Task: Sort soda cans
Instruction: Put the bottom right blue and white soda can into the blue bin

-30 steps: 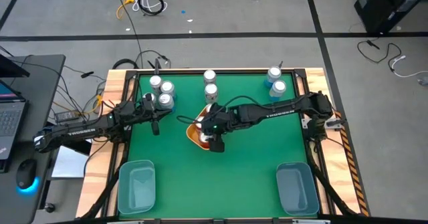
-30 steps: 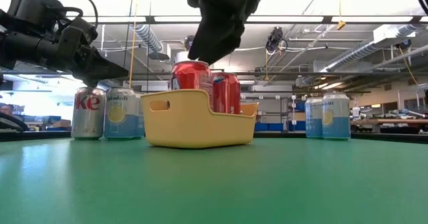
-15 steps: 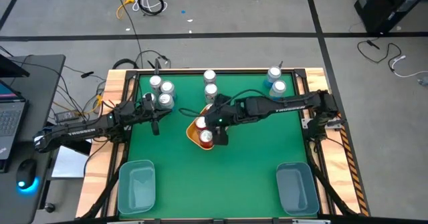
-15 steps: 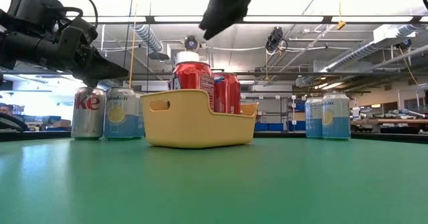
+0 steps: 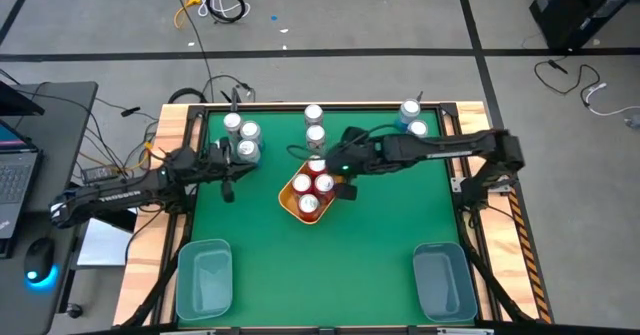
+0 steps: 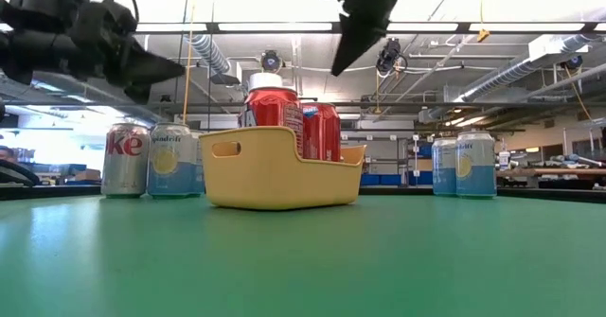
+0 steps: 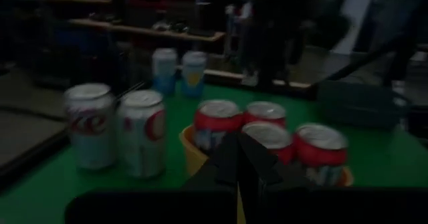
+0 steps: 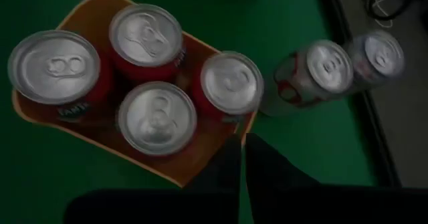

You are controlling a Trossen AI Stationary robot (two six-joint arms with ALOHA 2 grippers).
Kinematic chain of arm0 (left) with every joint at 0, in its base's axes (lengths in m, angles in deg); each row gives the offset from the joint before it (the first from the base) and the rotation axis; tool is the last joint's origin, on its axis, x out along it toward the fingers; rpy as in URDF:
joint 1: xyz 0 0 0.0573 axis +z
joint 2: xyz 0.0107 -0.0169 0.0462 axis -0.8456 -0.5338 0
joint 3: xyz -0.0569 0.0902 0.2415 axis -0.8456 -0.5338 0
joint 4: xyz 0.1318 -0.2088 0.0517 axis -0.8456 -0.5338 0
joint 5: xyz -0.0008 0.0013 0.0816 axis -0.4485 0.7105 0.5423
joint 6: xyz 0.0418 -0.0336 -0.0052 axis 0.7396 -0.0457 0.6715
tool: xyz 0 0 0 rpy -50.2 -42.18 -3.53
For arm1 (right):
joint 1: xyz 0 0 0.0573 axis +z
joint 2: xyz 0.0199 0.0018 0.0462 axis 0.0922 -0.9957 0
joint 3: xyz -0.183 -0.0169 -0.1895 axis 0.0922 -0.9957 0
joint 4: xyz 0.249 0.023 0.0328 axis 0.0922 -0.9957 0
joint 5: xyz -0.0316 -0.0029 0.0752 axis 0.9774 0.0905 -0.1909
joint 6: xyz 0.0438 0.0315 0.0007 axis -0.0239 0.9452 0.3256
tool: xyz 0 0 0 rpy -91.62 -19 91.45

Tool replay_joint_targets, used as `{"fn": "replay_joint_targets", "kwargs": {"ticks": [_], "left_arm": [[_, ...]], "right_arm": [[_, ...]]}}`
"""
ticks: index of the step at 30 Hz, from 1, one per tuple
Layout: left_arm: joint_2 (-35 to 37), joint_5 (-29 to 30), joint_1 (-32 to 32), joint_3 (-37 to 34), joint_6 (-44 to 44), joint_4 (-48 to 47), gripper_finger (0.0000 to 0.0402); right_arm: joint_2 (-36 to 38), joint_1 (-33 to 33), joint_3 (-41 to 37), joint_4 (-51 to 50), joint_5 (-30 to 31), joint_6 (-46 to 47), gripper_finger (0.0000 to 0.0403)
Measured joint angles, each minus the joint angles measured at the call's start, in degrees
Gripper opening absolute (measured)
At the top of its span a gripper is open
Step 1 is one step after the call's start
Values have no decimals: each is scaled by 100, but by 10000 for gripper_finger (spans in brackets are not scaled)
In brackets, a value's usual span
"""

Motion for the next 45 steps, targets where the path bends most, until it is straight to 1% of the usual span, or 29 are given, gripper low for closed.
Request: {"fn": "replay_joint_targets", "kwargs": {"ticks": [2,7,10,13,17,20,23,26,27,29,32,36,39,45], "left_arm": [[0,-136,-84,81,61,0,2],[-120,-176,-388,228,86,-81,1],[-382,-135,-643,348,88,-299,1],[-807,30,-968,519,109,-345,1],[-1546,142,-1409,871,198,-383,1],[-2159,299,-1698,1160,235,-721,1],[-2761,636,-1952,1292,170,-975,0],[-3252,849,-2185,1303,14,-847,0],[-3374,852,-2258,1303,-25,-747,0],[-3548,847,-2381,1312,-36,-521,0],[-3595,847,-2513,1312,-43,-197,0],[-3517,786,-2613,1319,-45,172,0],[-3492,733,-2637,1319,-45,264,0],[-3475,709,-2653,1318,-48,221,0]], "right_arm": [[311,-29,-488,362,0,122,3],[1116,-93,-1767,1391,0,525,1],[1471,-93,-2379,1836,0,771,1],[1805,-87,-2744,2029,34,974,0],[2137,-85,-3057,2049,181,1174,0],[2392,-73,-3178,1990,321,1296,0],[2661,-44,-3193,1449,855,1608,0],[3029,-108,-3193,862,1395,2130,1],[3151,-176,-3193,706,1503,2314,2],[3371,-354,-3193,445,1517,2479,12],[3649,-675,-3193,101,1417,2644,42],[3794,-1236,-3193,-380,1087,2689,111],[3751,-1667,-3193,-755,888,2694,179],[3460,-2323,-3191,-985,859,2696,326]]}}
